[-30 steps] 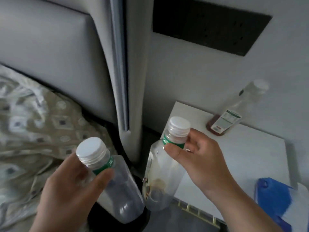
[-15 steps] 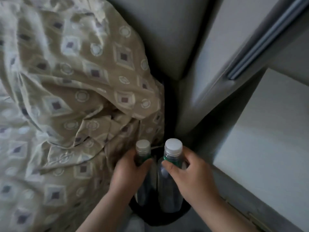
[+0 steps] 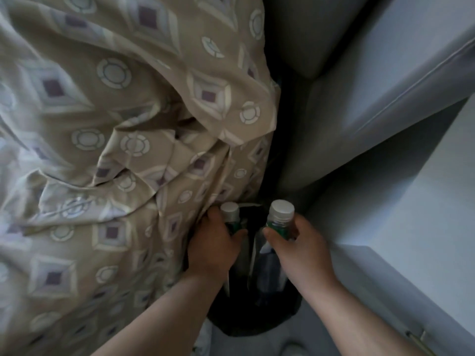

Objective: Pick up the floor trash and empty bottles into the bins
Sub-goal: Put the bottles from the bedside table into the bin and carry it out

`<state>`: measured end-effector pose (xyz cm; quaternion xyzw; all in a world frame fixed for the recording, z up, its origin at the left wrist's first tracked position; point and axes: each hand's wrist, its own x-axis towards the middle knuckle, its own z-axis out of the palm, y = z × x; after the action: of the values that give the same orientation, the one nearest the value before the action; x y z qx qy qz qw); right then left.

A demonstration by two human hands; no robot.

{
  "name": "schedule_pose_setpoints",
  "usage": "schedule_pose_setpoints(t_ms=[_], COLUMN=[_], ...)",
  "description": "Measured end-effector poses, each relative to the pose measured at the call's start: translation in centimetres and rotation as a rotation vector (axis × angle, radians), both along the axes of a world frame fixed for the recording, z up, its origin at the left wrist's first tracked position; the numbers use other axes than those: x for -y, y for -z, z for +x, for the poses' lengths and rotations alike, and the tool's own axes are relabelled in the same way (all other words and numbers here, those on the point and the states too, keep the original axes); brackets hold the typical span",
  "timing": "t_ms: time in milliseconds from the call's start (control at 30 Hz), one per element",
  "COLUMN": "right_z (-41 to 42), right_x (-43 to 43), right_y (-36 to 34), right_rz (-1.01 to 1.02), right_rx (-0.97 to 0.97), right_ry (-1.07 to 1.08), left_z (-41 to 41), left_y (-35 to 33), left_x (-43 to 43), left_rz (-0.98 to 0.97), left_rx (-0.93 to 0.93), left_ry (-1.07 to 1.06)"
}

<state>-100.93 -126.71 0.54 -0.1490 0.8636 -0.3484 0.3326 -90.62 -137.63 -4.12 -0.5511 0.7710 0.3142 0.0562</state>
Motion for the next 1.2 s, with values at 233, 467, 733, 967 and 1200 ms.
schedule_pose_setpoints(t_ms=[233, 467, 733, 967, 1200], right_z=[-0.3, 0.1, 0.7, -0.4, -6.7], right_x=[1.5, 2.7, 3.2, 0.9, -8.5], right_y=[2.0, 4.1, 0.6, -9.0, -21.4], right_rz=[0.144, 0.375, 0.278, -0.078, -0.309], right_rx=[0.027, -0.084, -0.029, 0.113, 0.205], right_ry=[-0.092, -0.246, -0.21, -0.082, 0.16], left_z=[1.6, 3.0, 3.0, 1.7, -8.1], left_y=[0.3, 0.4, -3.4, -12.3, -21.0], left_x=[0.5, 0.5, 0.4, -0.8, -6.8], left_rz=[-0.013, 0.063, 0.119, 0.097, -0.004], left_rx=[-0.039, -0.147, -0.188, -0.463, -0.678], left_ry=[-0.016, -0.05, -0.168, -0.191, 0.219])
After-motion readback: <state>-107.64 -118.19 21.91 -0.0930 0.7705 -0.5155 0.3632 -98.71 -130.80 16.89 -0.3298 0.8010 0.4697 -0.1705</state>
